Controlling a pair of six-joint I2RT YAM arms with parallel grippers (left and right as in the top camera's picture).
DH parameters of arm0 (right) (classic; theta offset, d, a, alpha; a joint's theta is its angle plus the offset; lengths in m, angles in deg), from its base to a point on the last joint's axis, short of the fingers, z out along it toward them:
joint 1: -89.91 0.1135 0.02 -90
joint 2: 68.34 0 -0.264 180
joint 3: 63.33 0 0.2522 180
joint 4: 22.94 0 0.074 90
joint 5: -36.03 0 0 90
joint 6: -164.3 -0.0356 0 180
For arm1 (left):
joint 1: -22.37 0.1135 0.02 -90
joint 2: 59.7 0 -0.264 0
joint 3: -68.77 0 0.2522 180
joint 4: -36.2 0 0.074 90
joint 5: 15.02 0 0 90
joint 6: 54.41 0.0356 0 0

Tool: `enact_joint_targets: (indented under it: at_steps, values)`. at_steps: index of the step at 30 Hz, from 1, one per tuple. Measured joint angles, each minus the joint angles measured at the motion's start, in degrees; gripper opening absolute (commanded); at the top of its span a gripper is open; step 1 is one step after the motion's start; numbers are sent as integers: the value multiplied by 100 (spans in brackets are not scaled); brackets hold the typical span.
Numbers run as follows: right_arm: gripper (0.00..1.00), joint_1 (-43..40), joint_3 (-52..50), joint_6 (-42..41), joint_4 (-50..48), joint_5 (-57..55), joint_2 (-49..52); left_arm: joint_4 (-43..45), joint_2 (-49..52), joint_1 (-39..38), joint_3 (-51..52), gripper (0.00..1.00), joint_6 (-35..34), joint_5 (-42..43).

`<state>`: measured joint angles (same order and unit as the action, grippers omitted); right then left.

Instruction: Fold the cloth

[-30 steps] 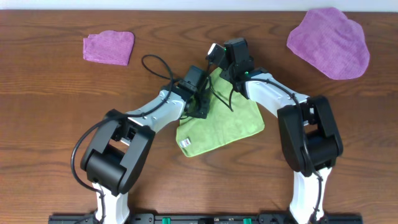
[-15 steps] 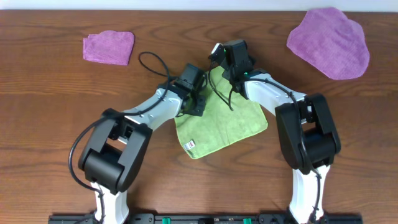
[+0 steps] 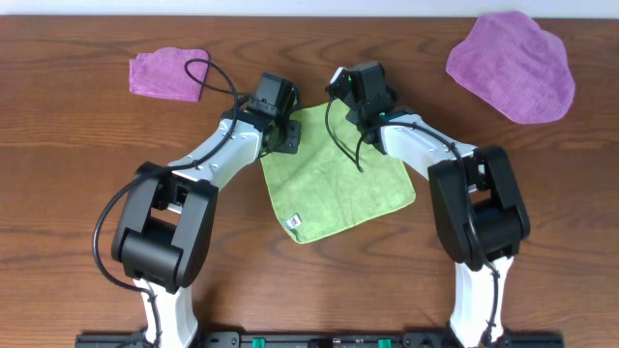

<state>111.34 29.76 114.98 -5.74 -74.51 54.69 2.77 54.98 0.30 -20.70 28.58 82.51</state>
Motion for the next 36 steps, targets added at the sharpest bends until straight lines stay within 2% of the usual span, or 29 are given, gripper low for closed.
enact_joint_targets:
  at_steps: [2,10,15,16,20,24,30,33,36]
  values:
    - [75,0,0,-7,-90,-28,0,-9,0,0,-4,6,2,-4]
    - [77,2,2,-225,-240,-527,0,-15,0,33,-4,6,2,-31]
    - [77,13,44,-859,586,-678,-39,-90,0,103,-4,6,9,-197]
    - [80,20,57,-1073,841,-688,-94,-101,0,120,-4,6,24,-203]
    - [85,37,85,-1700,1491,-361,-588,-240,0,140,-4,6,46,-201]
    - [88,-105,210,-2422,2055,501,-1731,-649,-188,140,-4,6,46,-199]
    - [61,-144,304,-2839,3180,813,-3023,-1473,-1561,140,-9,6,20,-85]
    - [33,-57,302,-3005,3742,890,-3504,-1893,-2240,136,-15,6,-9,-42]
    - [20,61,302,-3150,4301,914,-4028,-2225,-2793,83,-11,6,-26,-42]
